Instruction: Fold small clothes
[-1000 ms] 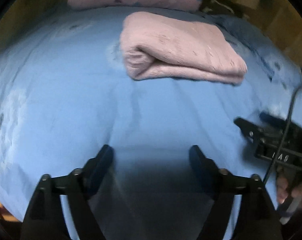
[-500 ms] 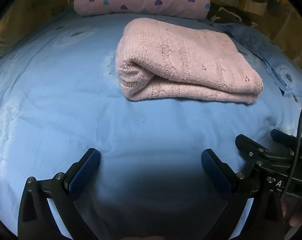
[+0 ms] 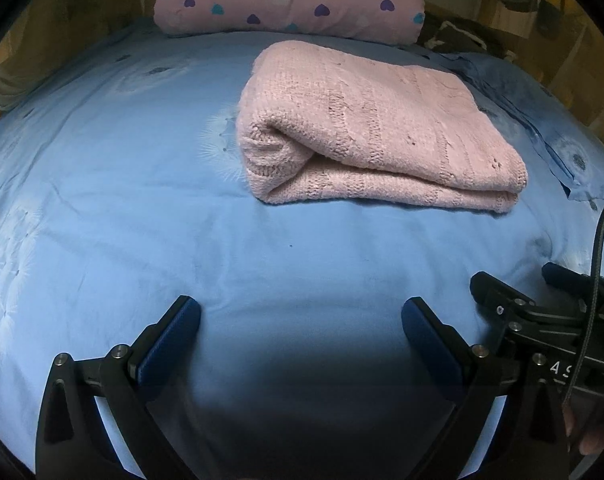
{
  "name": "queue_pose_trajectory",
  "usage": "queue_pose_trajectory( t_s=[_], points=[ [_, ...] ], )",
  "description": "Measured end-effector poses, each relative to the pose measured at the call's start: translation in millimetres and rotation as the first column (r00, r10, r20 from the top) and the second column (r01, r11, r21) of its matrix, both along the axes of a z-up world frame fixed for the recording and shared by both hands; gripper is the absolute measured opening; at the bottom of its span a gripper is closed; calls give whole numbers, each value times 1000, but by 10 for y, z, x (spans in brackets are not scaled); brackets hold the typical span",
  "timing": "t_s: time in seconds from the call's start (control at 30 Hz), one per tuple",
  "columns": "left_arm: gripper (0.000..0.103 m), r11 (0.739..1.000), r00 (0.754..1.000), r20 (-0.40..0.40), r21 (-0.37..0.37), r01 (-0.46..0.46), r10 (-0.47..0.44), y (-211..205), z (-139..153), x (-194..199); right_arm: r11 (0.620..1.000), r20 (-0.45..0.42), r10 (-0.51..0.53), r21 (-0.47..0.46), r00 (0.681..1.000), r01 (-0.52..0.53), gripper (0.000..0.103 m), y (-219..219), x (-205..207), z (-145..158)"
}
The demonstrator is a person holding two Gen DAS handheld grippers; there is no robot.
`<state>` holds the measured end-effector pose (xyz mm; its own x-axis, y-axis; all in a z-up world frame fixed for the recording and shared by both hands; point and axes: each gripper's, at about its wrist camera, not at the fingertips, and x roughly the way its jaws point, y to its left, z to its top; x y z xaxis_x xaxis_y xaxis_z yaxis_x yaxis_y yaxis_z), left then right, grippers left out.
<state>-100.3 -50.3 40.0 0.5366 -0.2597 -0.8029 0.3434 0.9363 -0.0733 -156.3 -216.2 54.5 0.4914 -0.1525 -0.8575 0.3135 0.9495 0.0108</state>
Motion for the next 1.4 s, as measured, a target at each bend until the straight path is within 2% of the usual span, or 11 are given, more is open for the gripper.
queue_pose_trajectory(
  t_s=[1.4],
  points=[
    [86,1000,1000,-10,9,-14,15,43,1,96,1000,-5,-19,-7,1000,19,103,-45,47,5]
  ],
)
